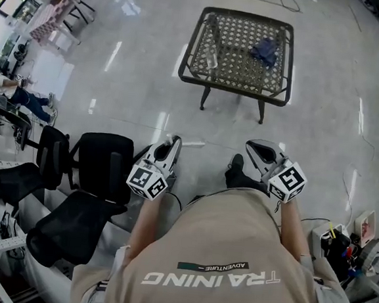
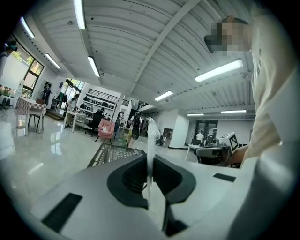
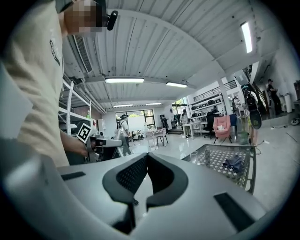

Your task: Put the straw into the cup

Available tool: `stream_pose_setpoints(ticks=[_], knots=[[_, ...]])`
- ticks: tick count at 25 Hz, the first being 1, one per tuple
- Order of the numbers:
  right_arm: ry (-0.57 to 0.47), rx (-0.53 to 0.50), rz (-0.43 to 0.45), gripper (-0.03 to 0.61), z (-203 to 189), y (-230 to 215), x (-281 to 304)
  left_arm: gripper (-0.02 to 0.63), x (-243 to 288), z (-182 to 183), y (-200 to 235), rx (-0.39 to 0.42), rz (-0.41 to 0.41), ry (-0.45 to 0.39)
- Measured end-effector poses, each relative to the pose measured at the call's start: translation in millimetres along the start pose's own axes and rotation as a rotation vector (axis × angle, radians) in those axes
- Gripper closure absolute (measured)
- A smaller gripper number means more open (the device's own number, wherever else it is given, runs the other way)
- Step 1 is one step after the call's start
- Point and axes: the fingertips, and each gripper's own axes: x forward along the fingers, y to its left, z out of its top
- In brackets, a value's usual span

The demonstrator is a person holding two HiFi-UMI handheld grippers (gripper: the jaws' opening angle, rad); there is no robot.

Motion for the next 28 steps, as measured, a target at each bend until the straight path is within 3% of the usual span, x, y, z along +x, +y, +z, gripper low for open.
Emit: stream_pose_setpoints(ticks=[6, 11, 19, 28], knots=[[-0.029, -0.044, 0.068, 0.561, 39.8, -80.6, 24.8, 0.579, 77.6, 56.6, 15.7, 0.069, 0.032, -0.061], [-0.034, -0.026, 0.078, 0.561, 45.7, -125.9, 33.6, 0.578, 121.3, 73.9, 25.8, 0.079, 0.059, -0.056], [-0.002, 0.029, 0.093, 0.561, 33.4, -141.8, 43.9, 0.578, 135.3, 73.8, 43.2, 0.061, 0.097, -0.010], [0.066, 0.006, 0.131, 0.561, 21.0, -152.4, 63.1, 0.579, 159.3, 58.4, 68.4, 0.011, 0.095, -0.016]])
